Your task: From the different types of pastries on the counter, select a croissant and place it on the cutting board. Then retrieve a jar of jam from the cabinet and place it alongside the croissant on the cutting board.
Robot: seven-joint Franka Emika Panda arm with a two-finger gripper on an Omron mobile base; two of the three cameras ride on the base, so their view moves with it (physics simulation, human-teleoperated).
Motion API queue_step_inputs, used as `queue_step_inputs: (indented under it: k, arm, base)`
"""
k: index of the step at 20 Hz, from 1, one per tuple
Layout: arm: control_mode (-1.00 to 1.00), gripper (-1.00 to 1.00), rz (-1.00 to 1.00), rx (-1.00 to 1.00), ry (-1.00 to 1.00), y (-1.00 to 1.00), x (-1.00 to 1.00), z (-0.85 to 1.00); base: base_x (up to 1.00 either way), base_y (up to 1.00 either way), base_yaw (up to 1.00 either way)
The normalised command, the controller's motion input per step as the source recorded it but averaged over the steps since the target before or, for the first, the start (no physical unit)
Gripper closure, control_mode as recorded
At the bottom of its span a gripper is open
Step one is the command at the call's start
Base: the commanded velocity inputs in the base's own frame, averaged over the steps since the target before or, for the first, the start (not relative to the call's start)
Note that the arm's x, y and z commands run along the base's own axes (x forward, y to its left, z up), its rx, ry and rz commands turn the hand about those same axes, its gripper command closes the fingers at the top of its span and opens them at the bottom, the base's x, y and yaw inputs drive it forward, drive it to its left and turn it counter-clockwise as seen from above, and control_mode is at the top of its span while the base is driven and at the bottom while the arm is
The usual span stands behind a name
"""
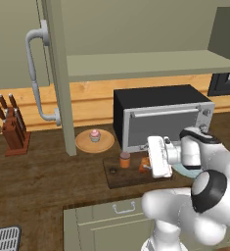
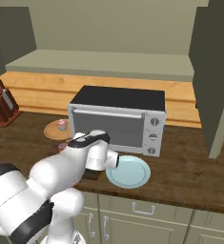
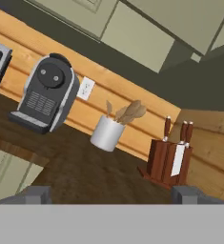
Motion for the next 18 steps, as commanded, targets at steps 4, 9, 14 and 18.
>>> queue_step_inputs:
  k: [4, 9, 14, 18]
  arm:
    - [-1.0, -1.0, 0.0, 0.07, -0.21, -0.74, -1.0, 0.0]
    - [-1.0, -1.0, 0.03, 0.06, -0.15, -0.8, -1.0, 0.0]
    - [-1.0, -1.0, 0.0, 0.12, -0.08, -0.98, -0.95, 0.0]
    - [-1.0, -1.0, 0.0, 0.12, -0.08, -0.73, -0.66, 0.0]
  base:
    - [0.0, 0.0, 0.0]
    - [0.0, 0.0, 0.0]
    - [0.0, 0.0, 0.0]
    - [0.0, 0.0, 0.0]
